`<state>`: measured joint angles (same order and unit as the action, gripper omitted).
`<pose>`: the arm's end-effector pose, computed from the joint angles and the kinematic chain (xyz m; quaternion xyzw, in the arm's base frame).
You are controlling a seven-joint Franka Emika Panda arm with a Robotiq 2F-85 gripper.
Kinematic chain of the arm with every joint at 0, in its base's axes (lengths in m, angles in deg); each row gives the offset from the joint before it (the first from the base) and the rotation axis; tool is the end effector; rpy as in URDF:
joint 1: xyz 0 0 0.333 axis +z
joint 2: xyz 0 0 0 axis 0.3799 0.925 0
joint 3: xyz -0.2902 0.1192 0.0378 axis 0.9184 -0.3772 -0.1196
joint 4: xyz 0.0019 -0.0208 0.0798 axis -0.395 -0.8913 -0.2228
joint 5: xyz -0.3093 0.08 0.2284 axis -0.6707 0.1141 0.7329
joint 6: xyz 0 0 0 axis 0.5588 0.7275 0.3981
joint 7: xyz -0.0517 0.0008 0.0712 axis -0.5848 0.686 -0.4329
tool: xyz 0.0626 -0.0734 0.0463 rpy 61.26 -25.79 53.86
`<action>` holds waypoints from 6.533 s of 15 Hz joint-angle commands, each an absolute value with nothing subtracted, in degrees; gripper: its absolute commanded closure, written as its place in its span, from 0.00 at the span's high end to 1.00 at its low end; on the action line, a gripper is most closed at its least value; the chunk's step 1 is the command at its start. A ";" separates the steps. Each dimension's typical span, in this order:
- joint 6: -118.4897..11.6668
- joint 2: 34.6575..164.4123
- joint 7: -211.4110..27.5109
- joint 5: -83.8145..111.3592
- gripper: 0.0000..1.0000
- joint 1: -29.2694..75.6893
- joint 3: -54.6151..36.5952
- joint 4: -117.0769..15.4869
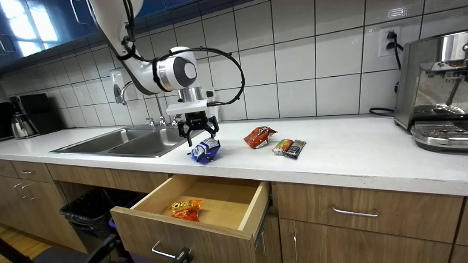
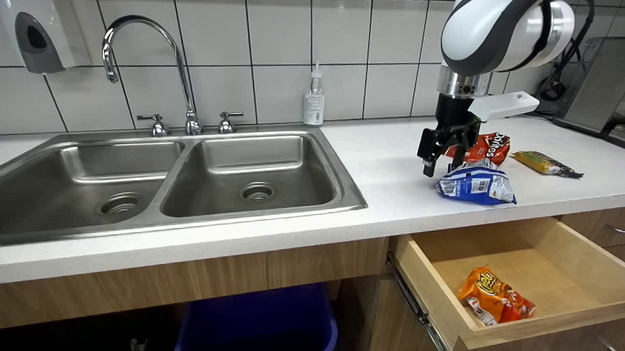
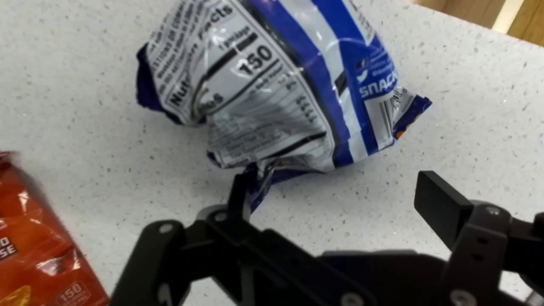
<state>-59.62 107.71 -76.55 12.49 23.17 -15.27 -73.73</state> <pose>0.6050 0.0328 0.2392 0.9889 0.1476 0.0063 0.0155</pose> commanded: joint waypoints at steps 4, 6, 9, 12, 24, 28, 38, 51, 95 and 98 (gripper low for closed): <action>-60.37 102.36 -77.09 12.16 1.00 23.04 -15.22 -80.32; -60.69 101.34 -77.51 12.13 1.00 23.16 -15.16 -82.01; -61.17 99.98 -78.27 12.22 1.00 23.29 -15.10 -84.44; -61.70 98.47 -79.37 12.24 1.00 23.44 -15.01 -86.95; -63.72 91.91 -85.07 12.37 1.00 23.43 -14.03 -95.53; -64.44 90.13 -87.77 12.29 1.00 23.56 -13.73 -98.04; -66.40 86.11 -94.12 11.62 1.00 23.81 -13.68 -103.00; -66.10 88.59 -93.12 11.64 1.00 22.53 -11.61 -96.15; -49.58 128.81 -84.67 16.09 1.00 11.55 -8.23 -33.74; -47.56 131.52 -84.75 16.04 1.00 11.56 -8.27 -30.29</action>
